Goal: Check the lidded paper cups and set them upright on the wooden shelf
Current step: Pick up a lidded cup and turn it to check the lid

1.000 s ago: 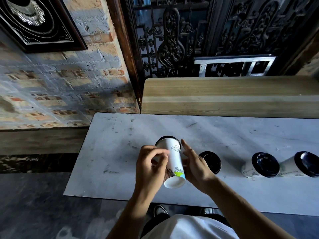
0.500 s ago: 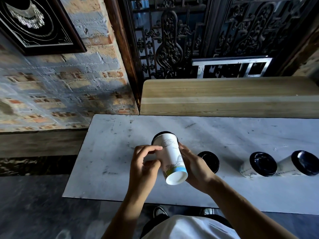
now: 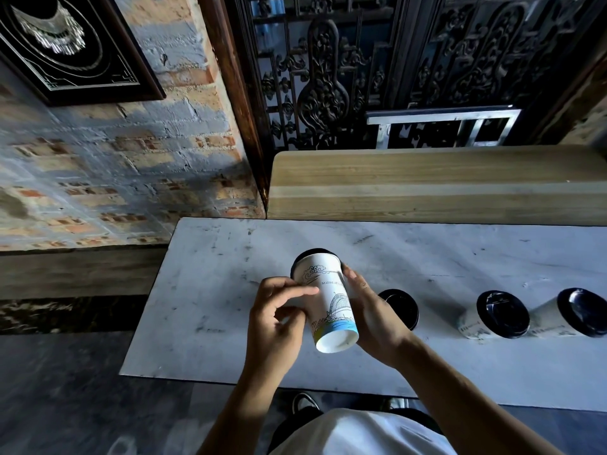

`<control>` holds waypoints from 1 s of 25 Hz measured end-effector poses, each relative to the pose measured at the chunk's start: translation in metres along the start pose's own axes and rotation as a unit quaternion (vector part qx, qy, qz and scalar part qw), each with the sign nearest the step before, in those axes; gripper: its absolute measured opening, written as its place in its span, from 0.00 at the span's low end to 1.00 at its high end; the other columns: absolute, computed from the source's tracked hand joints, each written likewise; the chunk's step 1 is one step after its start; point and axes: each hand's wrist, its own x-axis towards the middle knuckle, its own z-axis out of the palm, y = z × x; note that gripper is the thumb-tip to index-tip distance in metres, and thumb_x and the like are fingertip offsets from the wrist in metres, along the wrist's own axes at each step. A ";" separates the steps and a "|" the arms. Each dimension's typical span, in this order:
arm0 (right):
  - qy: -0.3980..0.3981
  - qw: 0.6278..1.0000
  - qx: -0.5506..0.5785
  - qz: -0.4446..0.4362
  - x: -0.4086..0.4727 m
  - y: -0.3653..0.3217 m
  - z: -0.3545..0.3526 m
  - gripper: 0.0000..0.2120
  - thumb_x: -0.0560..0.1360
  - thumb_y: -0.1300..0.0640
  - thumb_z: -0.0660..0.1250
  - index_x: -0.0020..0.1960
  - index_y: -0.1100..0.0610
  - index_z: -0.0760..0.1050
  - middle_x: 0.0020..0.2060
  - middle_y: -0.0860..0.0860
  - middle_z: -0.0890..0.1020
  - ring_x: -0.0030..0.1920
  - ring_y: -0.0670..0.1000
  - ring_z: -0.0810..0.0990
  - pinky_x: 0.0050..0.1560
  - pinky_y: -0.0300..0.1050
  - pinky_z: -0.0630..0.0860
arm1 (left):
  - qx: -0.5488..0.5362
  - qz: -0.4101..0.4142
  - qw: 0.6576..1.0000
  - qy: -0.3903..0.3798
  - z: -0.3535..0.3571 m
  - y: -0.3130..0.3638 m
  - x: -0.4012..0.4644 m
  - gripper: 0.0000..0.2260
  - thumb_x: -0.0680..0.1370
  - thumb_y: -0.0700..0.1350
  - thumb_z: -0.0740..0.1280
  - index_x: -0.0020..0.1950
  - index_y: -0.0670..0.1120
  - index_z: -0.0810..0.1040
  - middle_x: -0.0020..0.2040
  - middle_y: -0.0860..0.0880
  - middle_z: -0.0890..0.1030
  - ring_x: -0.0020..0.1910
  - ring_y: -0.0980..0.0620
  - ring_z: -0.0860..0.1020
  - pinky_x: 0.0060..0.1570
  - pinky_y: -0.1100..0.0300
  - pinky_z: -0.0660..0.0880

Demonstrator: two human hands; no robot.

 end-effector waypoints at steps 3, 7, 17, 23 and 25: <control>0.035 0.999 -0.016 0.003 0.001 -0.001 -0.003 0.19 0.87 0.50 0.53 0.76 0.46 0.69 0.62 0.61 0.85 0.59 0.62 0.85 0.57 0.56 0.81 | -0.012 -0.007 1.000 0.018 -0.001 0.002 0.002 0.21 0.66 0.30 0.62 0.44 0.52 0.87 0.50 0.48 0.80 0.53 0.54 0.80 0.45 0.70 0.75; 0.069 0.995 -0.074 0.008 0.000 -0.001 -0.009 0.22 0.86 0.64 0.53 0.76 0.48 0.69 0.58 0.66 0.83 0.43 0.52 0.87 0.41 0.46 0.82 | -0.019 -0.033 0.999 0.023 0.000 0.002 0.001 0.15 0.67 0.32 0.64 0.41 0.49 0.85 0.48 0.50 0.81 0.53 0.54 0.80 0.50 0.71 0.74; 0.051 0.998 -0.027 0.029 0.007 0.003 -0.009 0.22 0.82 0.57 0.60 0.75 0.48 0.72 0.68 0.73 0.73 0.57 0.65 0.79 0.53 0.58 0.78 | -0.081 -0.083 0.992 0.048 0.001 0.001 -0.002 0.05 0.73 0.42 0.72 0.45 0.43 0.79 0.46 0.47 0.82 0.46 0.59 0.80 0.45 0.71 0.76; 0.036 0.999 0.010 0.037 0.007 0.004 -0.010 0.29 0.75 0.53 0.66 0.75 0.46 0.69 0.60 0.67 0.76 0.54 0.62 0.80 0.48 0.54 0.82 | -0.060 -0.106 0.991 0.054 0.000 -0.004 -0.006 0.05 0.75 0.43 0.70 0.50 0.49 0.80 0.50 0.49 0.84 0.50 0.58 0.82 0.47 0.69 0.77; 0.032 0.999 0.007 0.031 0.005 0.002 -0.008 0.29 0.74 0.56 0.64 0.75 0.45 0.67 0.59 0.71 0.79 0.54 0.64 0.81 0.47 0.55 0.83 | -0.043 -0.092 0.993 0.053 -0.002 -0.005 -0.007 0.08 0.78 0.41 0.68 0.54 0.52 0.81 0.55 0.48 0.84 0.55 0.56 0.82 0.50 0.68 0.78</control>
